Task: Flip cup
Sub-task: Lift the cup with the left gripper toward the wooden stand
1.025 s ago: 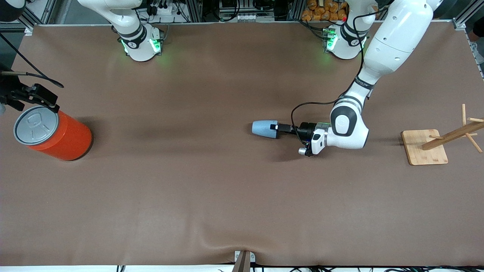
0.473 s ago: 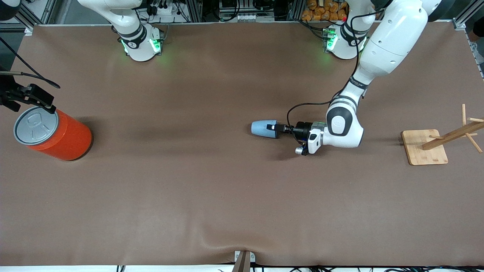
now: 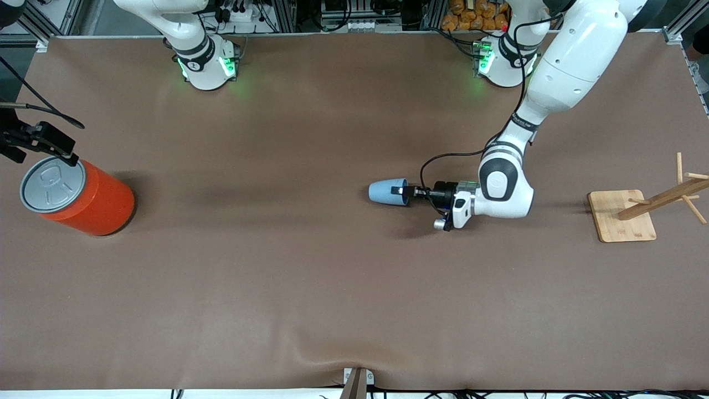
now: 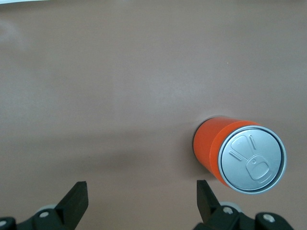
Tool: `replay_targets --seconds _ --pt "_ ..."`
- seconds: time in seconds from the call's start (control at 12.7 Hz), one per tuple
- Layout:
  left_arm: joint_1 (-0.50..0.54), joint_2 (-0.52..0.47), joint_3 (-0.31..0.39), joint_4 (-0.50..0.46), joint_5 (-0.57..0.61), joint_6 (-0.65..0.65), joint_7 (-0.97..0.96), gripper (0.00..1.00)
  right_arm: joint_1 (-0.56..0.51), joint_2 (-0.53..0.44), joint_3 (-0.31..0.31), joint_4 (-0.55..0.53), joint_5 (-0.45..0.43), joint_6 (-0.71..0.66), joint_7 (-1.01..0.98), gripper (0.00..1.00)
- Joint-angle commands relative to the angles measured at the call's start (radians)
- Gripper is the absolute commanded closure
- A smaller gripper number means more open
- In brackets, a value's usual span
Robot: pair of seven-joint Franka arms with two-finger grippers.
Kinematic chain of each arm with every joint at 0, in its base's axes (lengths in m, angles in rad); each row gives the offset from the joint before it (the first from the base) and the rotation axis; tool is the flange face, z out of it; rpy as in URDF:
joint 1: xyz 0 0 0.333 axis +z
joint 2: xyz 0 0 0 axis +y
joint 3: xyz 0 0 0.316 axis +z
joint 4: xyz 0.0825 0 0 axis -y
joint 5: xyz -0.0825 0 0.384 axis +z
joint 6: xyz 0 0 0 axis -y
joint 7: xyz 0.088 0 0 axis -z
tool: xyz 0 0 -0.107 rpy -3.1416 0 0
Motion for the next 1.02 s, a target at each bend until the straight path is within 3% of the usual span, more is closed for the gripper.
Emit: replay_targets --seconds 0.0,0.24,0.47,0.71,0.95 --pt "0.023 -0.114 0.012 -0.018 -0.009 0.012 -0.095 1.00 0.006 0.013 -0.008 0.031 0.020 -0.025 -0.011 0.00" --pt "0.047 -0.229 0.046 0.022 0.196 0.012 -0.386 1.00 0.004 0.013 -0.008 0.031 0.020 -0.026 -0.009 0.00" --pt "0.114 -0.263 0.055 0.143 0.637 0.009 -0.671 1.00 0.003 0.013 -0.007 0.031 0.021 -0.026 -0.008 0.00" --pt "0.144 -0.240 0.062 0.255 1.058 0.009 -0.781 1.00 0.003 0.013 -0.007 0.031 0.021 -0.031 -0.009 0.00" --pt "0.170 -0.208 0.078 0.248 1.217 0.012 -0.778 1.00 0.001 0.013 -0.007 0.031 0.021 -0.037 -0.009 0.00"
